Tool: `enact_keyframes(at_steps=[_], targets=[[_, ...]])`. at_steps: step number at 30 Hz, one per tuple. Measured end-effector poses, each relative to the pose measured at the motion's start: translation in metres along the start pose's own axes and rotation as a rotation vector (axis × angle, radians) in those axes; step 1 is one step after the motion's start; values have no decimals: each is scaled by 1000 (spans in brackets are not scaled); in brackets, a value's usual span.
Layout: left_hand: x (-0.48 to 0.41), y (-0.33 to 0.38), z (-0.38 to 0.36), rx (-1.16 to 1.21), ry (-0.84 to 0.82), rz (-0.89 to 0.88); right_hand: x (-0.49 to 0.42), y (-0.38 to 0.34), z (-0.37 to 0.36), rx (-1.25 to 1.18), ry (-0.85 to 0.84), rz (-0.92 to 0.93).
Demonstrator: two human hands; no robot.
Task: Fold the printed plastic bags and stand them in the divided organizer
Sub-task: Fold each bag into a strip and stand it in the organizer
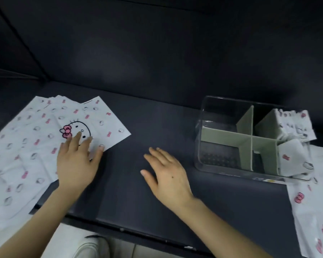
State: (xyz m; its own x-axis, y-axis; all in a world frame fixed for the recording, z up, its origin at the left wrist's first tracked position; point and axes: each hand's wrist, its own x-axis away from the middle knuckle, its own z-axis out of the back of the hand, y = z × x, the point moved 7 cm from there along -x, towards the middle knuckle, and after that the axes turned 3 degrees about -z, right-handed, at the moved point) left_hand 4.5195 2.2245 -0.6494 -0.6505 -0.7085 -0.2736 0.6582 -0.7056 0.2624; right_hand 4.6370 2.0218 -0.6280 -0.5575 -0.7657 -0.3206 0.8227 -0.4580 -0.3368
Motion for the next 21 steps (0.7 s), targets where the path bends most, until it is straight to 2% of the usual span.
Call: enact_keyframes(at_steps=[3,5,8,11,16,18,21], targets=[[-5,-31,-13,-49,-137,88,-5,14,-45,143,-194,-78],[-2,-39,-21,-38,-219,99,-4,19,-57,186,-227,-76],[1,-37,-25,57,-235,42,-4,21,-56,188,-196,-82],[9,-29,-26,158,-250,-116,-13,16,-48,85,-121,-101],[36,-16,-22,281,-310,-425,-18,-4,-57,-27,-147,129],[41,-13,-17,298,-316,-480,-15,-6,-57,-77,-117,173],[48,-7,-5,255,-234,-497,-10,-11,-44,-67,25,235]])
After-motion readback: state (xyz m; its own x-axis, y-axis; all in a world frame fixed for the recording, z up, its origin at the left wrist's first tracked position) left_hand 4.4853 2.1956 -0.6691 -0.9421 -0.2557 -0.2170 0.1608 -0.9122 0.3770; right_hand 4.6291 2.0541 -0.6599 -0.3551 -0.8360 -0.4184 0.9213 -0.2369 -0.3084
